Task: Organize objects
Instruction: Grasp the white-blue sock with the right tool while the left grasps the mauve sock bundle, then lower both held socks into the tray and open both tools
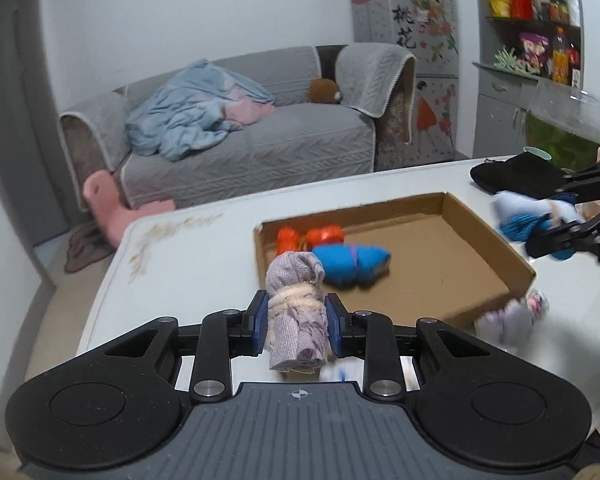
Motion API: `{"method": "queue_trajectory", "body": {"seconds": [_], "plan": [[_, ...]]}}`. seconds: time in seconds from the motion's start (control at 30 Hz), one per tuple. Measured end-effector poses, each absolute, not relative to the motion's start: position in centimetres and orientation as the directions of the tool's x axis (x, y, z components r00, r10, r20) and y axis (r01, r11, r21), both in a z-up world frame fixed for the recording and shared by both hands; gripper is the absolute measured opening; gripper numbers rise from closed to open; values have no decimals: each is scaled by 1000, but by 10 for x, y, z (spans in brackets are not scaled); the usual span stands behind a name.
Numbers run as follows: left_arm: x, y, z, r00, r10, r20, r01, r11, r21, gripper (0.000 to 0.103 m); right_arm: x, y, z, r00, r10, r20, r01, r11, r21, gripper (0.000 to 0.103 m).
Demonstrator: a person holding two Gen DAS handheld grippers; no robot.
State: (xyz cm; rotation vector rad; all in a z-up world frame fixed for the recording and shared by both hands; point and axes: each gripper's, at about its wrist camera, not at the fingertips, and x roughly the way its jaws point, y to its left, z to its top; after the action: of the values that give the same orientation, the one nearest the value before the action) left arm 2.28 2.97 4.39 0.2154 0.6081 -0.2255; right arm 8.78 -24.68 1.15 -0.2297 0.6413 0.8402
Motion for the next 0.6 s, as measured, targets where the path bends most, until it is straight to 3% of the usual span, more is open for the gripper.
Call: {"method": "queue_trajectory", "body": {"seconds": [0.3,0.6], "plan": [[111,-1,5,690,-133,-711,375,906,195,35,145,-180,-8,435,595,-675,-761,644,77,45],[145,2,-38,620,-134,-773,398,903,162,35,174,-154,-45,392,555,-734,-736,668,112,45]]}}
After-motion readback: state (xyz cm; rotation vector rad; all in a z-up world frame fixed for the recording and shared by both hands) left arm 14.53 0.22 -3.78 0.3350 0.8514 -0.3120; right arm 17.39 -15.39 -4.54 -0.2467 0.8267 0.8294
